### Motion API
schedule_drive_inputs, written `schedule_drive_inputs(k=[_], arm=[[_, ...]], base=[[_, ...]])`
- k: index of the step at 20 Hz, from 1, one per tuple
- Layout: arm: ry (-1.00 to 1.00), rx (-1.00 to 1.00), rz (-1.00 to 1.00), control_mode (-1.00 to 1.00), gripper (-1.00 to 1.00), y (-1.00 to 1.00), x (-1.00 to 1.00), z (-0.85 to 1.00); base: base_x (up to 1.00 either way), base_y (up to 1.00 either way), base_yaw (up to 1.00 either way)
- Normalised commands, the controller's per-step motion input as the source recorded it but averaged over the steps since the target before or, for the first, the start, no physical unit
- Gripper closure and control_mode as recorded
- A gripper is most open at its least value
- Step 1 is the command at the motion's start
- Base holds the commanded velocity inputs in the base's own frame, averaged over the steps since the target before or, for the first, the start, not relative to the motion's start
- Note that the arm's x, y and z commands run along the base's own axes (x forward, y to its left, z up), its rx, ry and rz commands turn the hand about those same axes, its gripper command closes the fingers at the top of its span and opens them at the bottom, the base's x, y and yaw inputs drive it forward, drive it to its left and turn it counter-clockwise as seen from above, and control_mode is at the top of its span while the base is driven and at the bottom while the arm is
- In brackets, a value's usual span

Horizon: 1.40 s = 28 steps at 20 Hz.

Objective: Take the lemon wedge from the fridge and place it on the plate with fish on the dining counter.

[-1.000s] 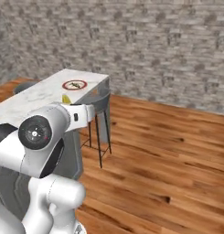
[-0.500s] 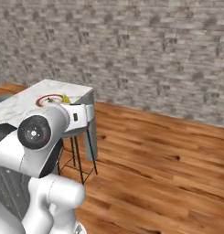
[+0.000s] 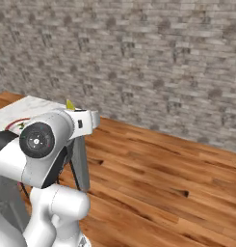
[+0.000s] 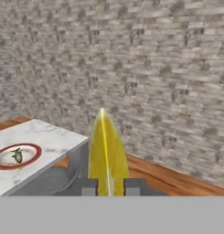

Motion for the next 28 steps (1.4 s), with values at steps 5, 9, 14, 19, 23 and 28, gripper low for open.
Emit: schedule_drive_inputs(k=[5,9,14,19,23,28], arm=[[0.0,0.0,0.0,1.0,1.0,0.0,0.0,0.0],[0.0,0.0,0.0,1.0,1.0,0.0,0.0,0.0],[0.0,0.0,0.0,1.0,1.0,0.0,0.0,0.0],[0.0,0.0,0.0,1.0,1.0,0.0,0.0,0.0],[0.0,0.0,0.0,1.0,1.0,0.0,0.0,0.0],[0.0,0.0,0.0,1.0,1.0,0.0,0.0,0.0]], base=[[0.99,-0.1,0.2],[0.56,0.36,0.26],[0.2,0.27,0.41],[-0.01,0.31,0.56],[0.0,0.28,0.51],[0.0,0.34,0.48]])
